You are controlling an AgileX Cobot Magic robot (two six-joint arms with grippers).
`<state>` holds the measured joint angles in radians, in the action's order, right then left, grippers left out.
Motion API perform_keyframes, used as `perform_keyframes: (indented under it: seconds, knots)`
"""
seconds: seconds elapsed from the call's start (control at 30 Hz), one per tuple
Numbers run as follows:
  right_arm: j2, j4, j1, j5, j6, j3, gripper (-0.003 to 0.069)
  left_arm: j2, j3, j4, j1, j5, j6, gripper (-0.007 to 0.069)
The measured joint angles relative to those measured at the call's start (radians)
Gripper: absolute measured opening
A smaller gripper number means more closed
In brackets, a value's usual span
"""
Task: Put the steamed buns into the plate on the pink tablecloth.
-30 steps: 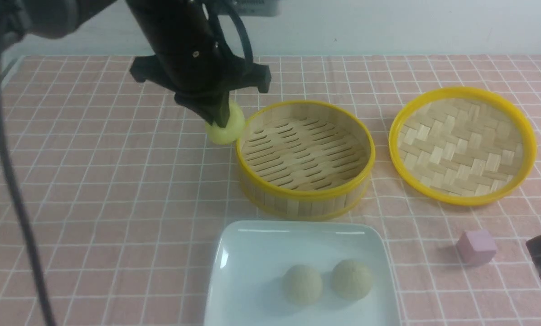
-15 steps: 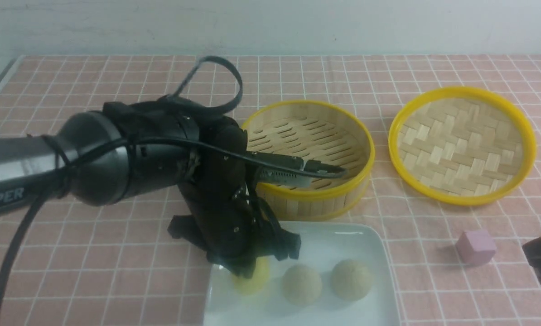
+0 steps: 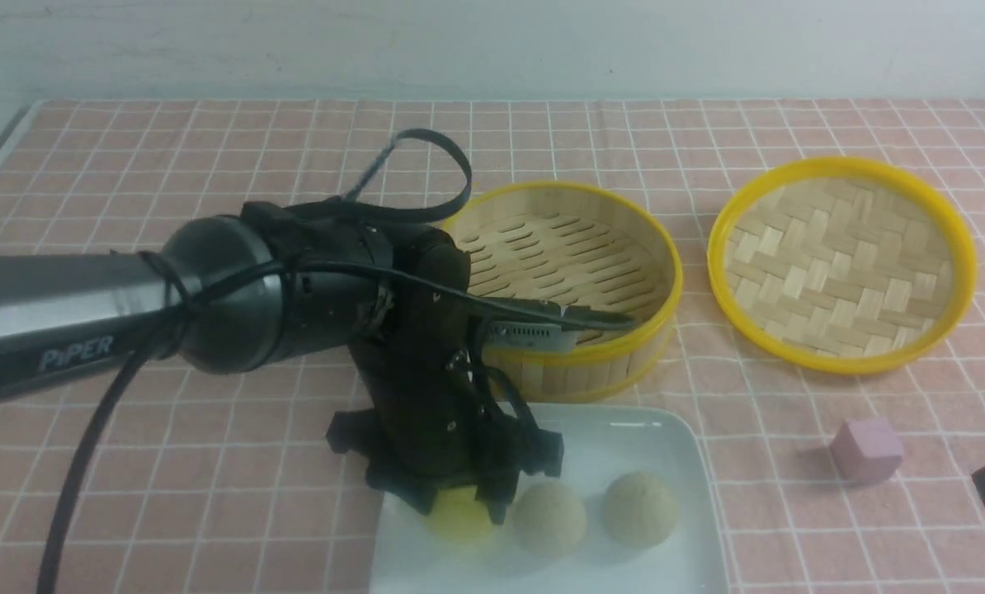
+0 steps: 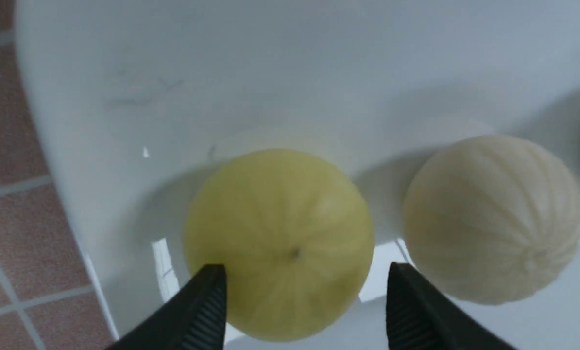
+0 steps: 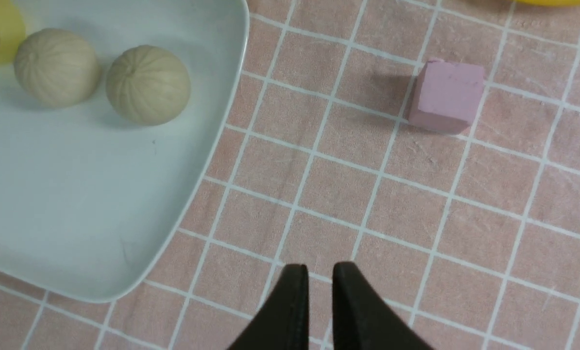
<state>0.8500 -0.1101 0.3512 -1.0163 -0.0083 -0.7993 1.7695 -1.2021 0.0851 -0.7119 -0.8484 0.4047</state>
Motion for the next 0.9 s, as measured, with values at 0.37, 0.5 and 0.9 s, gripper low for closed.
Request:
perform_keyframes:
  seconds: [0.37,0.5,0.9]
  knots:
    - [-0.521,0.013,0.000,-0.078,0.047,0.000,0.0064,-0.098,-0.018,-0.085,0.000,-0.037,0.000,0.0499]
    - [-0.644,0.012,0.000,0.025,0.048,0.006,0.0069,-0.098,-0.018,-0.085,0.000,-0.037,0.011,0.0499]
    - [-0.669,-0.002,0.000,0.470,0.033,0.258,-0.0011,-0.098,-0.018,-0.085,0.000,-0.040,0.011,0.0496]
